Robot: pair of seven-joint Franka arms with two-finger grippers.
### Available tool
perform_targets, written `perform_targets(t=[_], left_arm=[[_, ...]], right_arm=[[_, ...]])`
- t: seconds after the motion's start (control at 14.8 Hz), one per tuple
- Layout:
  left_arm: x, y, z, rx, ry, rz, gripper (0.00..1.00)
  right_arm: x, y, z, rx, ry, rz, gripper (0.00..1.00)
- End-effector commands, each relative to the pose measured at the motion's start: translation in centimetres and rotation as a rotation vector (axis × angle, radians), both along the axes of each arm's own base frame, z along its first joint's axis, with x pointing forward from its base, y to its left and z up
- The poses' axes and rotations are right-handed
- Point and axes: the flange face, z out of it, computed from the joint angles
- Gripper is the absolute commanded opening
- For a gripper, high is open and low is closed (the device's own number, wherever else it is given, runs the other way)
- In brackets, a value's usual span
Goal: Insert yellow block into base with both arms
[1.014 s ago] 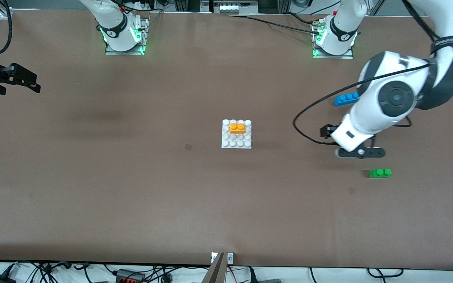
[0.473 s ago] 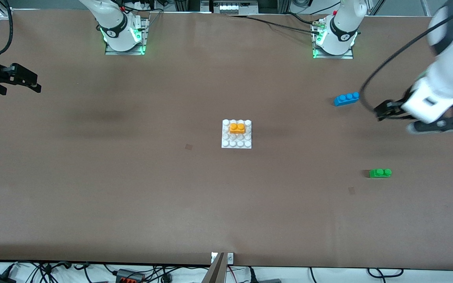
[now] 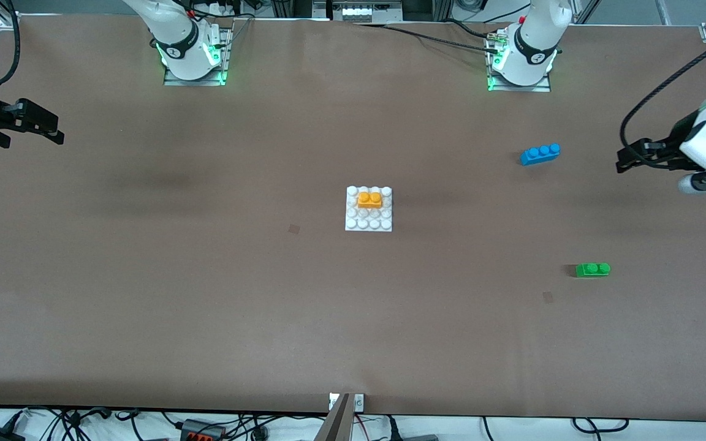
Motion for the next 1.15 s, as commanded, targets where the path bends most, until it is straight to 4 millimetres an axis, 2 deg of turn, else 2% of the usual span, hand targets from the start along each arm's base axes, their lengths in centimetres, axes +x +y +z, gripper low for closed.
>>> perform_targets(t=[0.0,0.34,1.08], left_arm=[[-0.19,-1.05,0.27,0.014,0.004,0.034,1.0],[-0.2,-1.85,0.45,0.002,-0.002,0.01,1.0],[-0.2,-1.54,0.44,-0.002,0.0,0.013,1.0]], right_arm=[[0.02,0.05,0.4,-0.011,-0.001,-0.004,1.0],[0.09,0.13,0.53,-0.012,-0.009,-0.002,1.0],[0.0,-0.15,0.46,-0.014,-0.001,-0.007,1.0]])
